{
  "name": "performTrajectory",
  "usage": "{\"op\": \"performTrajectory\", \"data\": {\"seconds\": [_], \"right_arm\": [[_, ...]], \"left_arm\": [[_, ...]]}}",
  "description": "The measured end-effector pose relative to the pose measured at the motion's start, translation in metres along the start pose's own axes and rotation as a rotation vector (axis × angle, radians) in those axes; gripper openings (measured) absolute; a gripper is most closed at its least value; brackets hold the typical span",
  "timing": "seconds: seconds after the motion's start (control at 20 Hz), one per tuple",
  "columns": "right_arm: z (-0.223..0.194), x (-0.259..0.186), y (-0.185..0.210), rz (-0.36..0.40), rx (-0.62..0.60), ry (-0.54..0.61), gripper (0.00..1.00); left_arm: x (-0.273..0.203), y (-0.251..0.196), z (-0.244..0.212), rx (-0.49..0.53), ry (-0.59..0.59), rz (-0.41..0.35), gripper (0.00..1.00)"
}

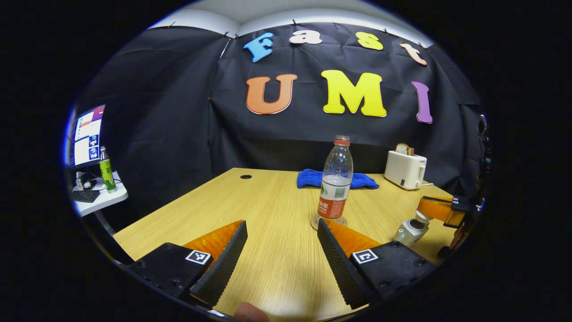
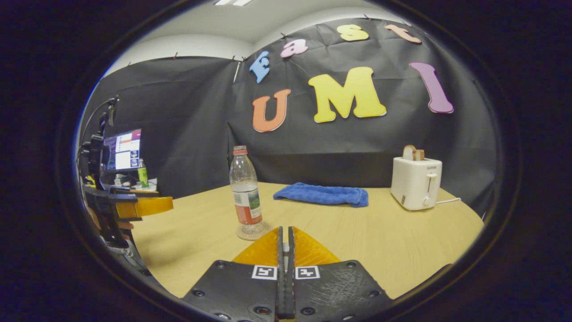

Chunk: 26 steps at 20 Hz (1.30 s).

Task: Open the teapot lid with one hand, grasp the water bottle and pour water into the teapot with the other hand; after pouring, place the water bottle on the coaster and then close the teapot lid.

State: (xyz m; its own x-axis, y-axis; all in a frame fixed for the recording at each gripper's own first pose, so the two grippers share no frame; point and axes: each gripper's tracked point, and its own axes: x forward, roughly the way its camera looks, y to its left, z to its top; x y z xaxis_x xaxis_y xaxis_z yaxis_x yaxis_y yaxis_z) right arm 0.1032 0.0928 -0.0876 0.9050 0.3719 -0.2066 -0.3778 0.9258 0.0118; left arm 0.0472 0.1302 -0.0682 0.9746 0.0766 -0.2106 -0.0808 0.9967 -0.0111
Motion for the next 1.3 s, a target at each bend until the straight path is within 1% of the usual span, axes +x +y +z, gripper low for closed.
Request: {"op": "performTrajectory", "data": {"seconds": [0.1, 0.3, 0.65, 0.7, 0.75, 0.8, 0.85, 0.9, 0.95, 1.0, 1.1, 1.15, 1.2, 1.25, 1.3], "right_arm": [[-0.003, 0.0, 0.001, -0.002, -0.01, 0.004, 0.0], [-0.008, 0.001, -0.003, -0.016, -0.023, 0.002, 0.0], [-0.019, 0.003, -0.006, -0.02, 0.002, 0.022, 0.0], [-0.016, 0.0, -0.008, -0.032, 0.003, 0.013, 0.07], [-0.01, -0.002, -0.009, -0.034, 0.01, 0.002, 0.12], [-0.007, -0.003, -0.009, -0.04, 0.02, -0.01, 0.24], [-0.001, -0.008, -0.01, -0.041, 0.03, -0.025, 0.29], [0.006, -0.016, -0.015, -0.062, 0.036, -0.044, 0.53], [0.016, -0.025, -0.023, -0.09, 0.04, -0.073, 0.61], [0.026, -0.035, -0.032, -0.123, 0.046, -0.1, 0.78], [0.042, -0.059, -0.054, -0.214, 0.047, -0.14, 0.96], [0.047, -0.073, -0.067, -0.267, 0.031, -0.149, 0.96], [0.052, -0.087, -0.073, -0.305, 0.016, -0.162, 0.98], [0.059, -0.103, -0.079, -0.336, 0.002, -0.177, 0.96], [0.063, -0.119, -0.084, -0.366, -0.011, -0.195, 0.92]], "left_arm": [[-0.004, 0.006, 0.001, 0.012, -0.008, 0.019, 0.99], [-0.007, 0.001, 0.005, 0.008, -0.017, 0.006, 0.99], [-0.008, -0.013, 0.015, 0.017, -0.037, -0.018, 0.99], [-0.01, -0.015, 0.017, 0.016, -0.039, -0.022, 0.99], [-0.011, -0.017, 0.019, 0.015, -0.042, -0.025, 0.99], [-0.013, -0.02, 0.022, 0.015, -0.046, -0.027, 0.99], [-0.015, -0.023, 0.025, 0.013, -0.052, -0.028, 0.99], [-0.017, -0.029, 0.029, 0.011, -0.062, -0.034, 0.99], [-0.02, -0.036, 0.034, 0.009, -0.072, -0.043, 0.99], [-0.022, -0.045, 0.039, 0.008, -0.085, -0.055, 0.99], [-0.028, -0.063, 0.046, 0.02, -0.11, -0.072, 0.99], [-0.031, -0.072, 0.049, 0.034, -0.122, -0.078, 0.99], [-0.03, -0.081, 0.053, 0.047, -0.135, -0.085, 0.99], [-0.034, -0.093, 0.056, 0.053, -0.149, -0.098, 0.99], [-0.04, -0.106, 0.059, 0.05, -0.165, -0.115, 0.99]]}}
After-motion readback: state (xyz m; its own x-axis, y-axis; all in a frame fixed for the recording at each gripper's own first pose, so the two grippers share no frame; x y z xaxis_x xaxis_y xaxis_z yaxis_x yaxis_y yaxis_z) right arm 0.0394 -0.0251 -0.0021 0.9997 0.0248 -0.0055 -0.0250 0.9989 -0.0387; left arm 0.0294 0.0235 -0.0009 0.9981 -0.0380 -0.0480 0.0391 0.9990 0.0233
